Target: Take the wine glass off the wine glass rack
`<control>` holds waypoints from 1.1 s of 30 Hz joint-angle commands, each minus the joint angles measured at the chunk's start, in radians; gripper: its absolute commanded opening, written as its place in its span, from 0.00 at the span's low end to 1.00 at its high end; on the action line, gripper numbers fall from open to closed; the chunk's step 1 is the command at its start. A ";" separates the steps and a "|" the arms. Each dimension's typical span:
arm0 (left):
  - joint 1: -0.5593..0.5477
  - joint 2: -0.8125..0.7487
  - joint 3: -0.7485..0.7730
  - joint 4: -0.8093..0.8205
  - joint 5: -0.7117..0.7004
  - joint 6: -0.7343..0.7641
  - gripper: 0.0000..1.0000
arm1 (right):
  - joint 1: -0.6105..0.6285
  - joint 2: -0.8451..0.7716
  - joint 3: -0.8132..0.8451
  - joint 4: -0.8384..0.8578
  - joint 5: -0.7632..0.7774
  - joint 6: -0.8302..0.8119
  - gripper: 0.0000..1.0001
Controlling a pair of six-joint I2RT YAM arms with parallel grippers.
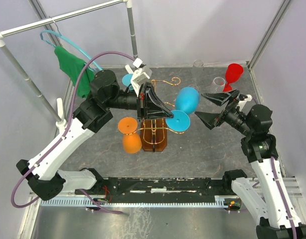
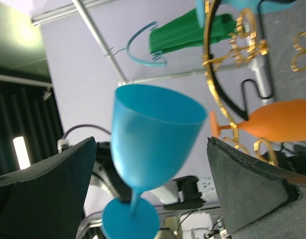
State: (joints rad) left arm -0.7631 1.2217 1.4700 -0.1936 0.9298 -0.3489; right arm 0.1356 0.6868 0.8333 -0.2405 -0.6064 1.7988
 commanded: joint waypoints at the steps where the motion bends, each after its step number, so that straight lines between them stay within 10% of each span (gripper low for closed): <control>1: -0.001 0.019 0.023 0.025 0.059 0.076 0.03 | 0.010 0.009 0.033 0.203 -0.061 0.152 1.00; 21: -0.021 0.089 0.050 0.148 0.125 0.008 0.03 | 0.102 0.114 0.052 0.259 -0.035 0.165 1.00; 33: -0.028 0.048 0.038 0.147 0.128 -0.004 0.11 | 0.104 0.099 0.027 0.258 0.018 0.139 0.77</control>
State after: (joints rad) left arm -0.7830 1.3136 1.4792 -0.0757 1.0283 -0.3244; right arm 0.2348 0.8028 0.8425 -0.0364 -0.6258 1.9583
